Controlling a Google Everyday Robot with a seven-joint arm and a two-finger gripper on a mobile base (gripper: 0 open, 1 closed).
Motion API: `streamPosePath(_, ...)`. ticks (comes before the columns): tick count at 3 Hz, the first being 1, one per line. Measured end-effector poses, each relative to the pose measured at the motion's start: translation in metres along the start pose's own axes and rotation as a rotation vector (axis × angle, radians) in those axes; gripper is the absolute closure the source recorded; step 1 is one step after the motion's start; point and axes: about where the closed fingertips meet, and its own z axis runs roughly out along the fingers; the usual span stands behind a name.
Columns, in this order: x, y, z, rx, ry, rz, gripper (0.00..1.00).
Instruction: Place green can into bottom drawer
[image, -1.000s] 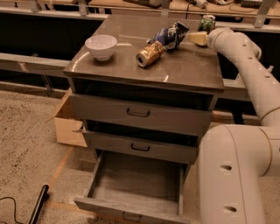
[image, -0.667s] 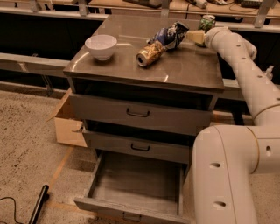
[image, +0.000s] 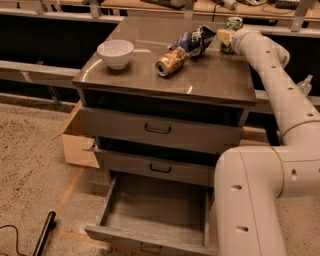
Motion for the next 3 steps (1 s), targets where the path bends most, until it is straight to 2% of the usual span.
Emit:
streamPosePath(1, -0.003, -0.002, -0.004, -0.014, 0.002, 0.002, 0.65)
streamPosePath(2, -0.007, -0.007, -0.016, -0.048, 0.008, 0.033, 0.87)
streamPosePath(3, -0.015, -0.013, -0.034, -0.092, 0.014, 0.067, 1.00)
